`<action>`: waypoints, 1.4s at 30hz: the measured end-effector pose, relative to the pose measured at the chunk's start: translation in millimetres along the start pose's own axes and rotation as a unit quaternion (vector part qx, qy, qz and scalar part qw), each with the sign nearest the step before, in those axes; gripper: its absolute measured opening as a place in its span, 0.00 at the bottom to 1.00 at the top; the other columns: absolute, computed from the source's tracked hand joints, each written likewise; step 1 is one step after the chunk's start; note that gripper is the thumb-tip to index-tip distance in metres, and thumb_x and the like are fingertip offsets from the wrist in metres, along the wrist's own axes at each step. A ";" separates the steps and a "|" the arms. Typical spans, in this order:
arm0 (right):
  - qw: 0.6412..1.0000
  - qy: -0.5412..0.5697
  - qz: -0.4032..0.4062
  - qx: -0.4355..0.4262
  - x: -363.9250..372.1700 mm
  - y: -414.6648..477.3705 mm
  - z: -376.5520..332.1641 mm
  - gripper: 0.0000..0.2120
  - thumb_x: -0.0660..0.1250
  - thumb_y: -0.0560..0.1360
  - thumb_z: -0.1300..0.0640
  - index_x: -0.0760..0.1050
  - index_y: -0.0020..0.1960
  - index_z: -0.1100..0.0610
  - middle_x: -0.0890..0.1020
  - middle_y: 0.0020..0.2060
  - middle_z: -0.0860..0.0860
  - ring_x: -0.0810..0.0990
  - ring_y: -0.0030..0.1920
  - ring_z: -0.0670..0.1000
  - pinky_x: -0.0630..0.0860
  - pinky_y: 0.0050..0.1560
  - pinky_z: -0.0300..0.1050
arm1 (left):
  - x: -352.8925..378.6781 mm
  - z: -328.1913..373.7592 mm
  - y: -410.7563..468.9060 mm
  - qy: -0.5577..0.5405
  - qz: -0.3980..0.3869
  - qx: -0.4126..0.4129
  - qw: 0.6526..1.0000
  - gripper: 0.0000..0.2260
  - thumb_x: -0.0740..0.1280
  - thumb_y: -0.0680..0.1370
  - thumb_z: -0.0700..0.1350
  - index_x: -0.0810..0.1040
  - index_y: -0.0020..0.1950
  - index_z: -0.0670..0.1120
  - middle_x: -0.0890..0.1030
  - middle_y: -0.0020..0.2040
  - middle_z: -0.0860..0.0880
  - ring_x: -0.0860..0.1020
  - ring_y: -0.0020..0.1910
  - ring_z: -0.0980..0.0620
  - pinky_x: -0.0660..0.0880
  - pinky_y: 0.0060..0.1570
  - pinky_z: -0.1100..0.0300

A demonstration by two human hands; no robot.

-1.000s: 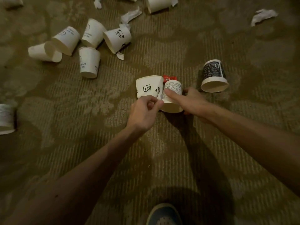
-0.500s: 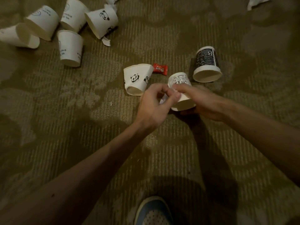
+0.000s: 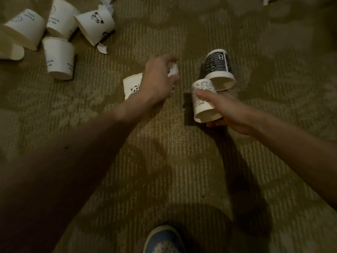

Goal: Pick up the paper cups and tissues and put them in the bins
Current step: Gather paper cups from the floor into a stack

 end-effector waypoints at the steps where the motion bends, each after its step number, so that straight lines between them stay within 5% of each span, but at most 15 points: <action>1: 1.000 0.000 0.000 0.006 0.0 0.0 1.2 0.19 0.70 0.72 0.38 0.77 0.57 0.48 0.87 0.45 0.49 0.85 0.48 0.51 0.80 0.50 0.52 | 5.3 1.4 4.5 0.033 -0.020 0.007 0.999 0.22 0.69 0.78 0.45 0.71 0.72 0.50 0.72 0.70 0.43 0.70 0.69 0.45 0.66 0.68 0.53; 10: 0.999 -0.016 0.027 -0.005 1.0 1.5 8.4 0.23 0.71 0.69 0.36 0.78 0.55 0.50 0.87 0.43 0.50 0.86 0.45 0.50 0.82 0.46 0.50 | 34.6 -2.5 -3.4 0.141 0.013 -0.011 0.990 0.14 0.67 0.80 0.44 0.76 0.65 0.44 0.76 0.62 0.40 0.76 0.59 0.42 0.72 0.53 0.52; 18: 0.999 -0.021 0.032 -0.010 2.4 -0.3 8.8 0.23 0.71 0.69 0.35 0.76 0.56 0.49 0.87 0.42 0.47 0.86 0.44 0.49 0.82 0.43 0.48 | 28.2 -17.3 -43.3 0.046 -0.019 -0.052 0.997 0.12 0.69 0.78 0.49 0.77 0.56 0.42 0.79 0.54 0.44 0.76 0.53 0.48 0.72 0.49 0.55; 21: 0.999 -0.022 0.040 -0.003 3.6 -2.2 8.1 0.23 0.71 0.69 0.35 0.75 0.56 0.49 0.86 0.42 0.47 0.86 0.44 0.48 0.82 0.43 0.48 | 27.6 -24.7 -62.3 -0.086 -0.058 -0.115 0.988 0.07 0.70 0.78 0.45 0.78 0.51 0.43 0.81 0.44 0.47 0.81 0.39 0.55 0.77 0.33 0.60; 24: 0.998 -0.025 0.049 0.000 7.2 -4.0 6.9 0.26 0.71 0.69 0.36 0.74 0.60 0.51 0.86 0.46 0.49 0.85 0.46 0.50 0.82 0.48 0.51 | 23.1 -25.6 -80.9 -0.193 -0.050 -0.139 0.970 0.05 0.69 0.77 0.38 0.76 0.44 0.45 0.78 0.34 0.51 0.77 0.25 0.66 0.68 0.20 0.71; 29: 1.000 0.002 0.025 0.016 16.2 -5.2 3.5 0.25 0.71 0.70 0.38 0.74 0.61 0.51 0.86 0.46 0.49 0.85 0.46 0.49 0.80 0.43 0.47 | -9.2 -34.2 -101.6 -0.218 -0.037 -0.069 0.973 0.10 0.69 0.77 0.41 0.76 0.54 0.55 0.77 0.47 0.54 0.79 0.42 0.59 0.76 0.33 0.66; 32: 1.000 0.022 0.005 0.019 29.4 -2.9 -7.2 0.23 0.70 0.72 0.39 0.75 0.61 0.51 0.86 0.46 0.50 0.85 0.47 0.49 0.81 0.44 0.47 | -35.4 -52.2 -97.2 -0.284 -0.020 -0.129 0.950 0.14 0.66 0.80 0.38 0.74 0.57 0.57 0.78 0.54 0.53 0.82 0.45 0.54 0.83 0.38 0.54; 37: 0.998 0.056 -0.040 0.013 60.2 4.6 -30.5 0.21 0.66 0.75 0.40 0.75 0.61 0.53 0.86 0.47 0.52 0.84 0.50 0.51 0.80 0.50 0.50 | -60.5 -79.5 -74.7 -0.283 0.100 -0.150 0.942 0.09 0.61 0.82 0.39 0.77 0.54 0.53 0.79 0.53 0.48 0.79 0.43 0.56 0.73 0.28 0.70; 42: 0.995 0.053 -0.089 -0.005 85.3 9.0 -42.5 0.19 0.62 0.77 0.40 0.77 0.60 0.51 0.86 0.46 0.50 0.84 0.50 0.50 0.77 0.56 0.53 | -56.9 -101.7 -58.7 -0.221 0.118 -0.224 0.942 0.18 0.54 0.83 0.58 0.75 0.40 0.52 0.77 0.37 0.54 0.75 0.36 0.59 0.71 0.34 0.61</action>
Point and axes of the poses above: each hand's wrist, its own y-axis towards the middle knuckle, its own x-axis out of the palm, z = x × y, the point moved 3 cm from there along y, towards the middle knuckle
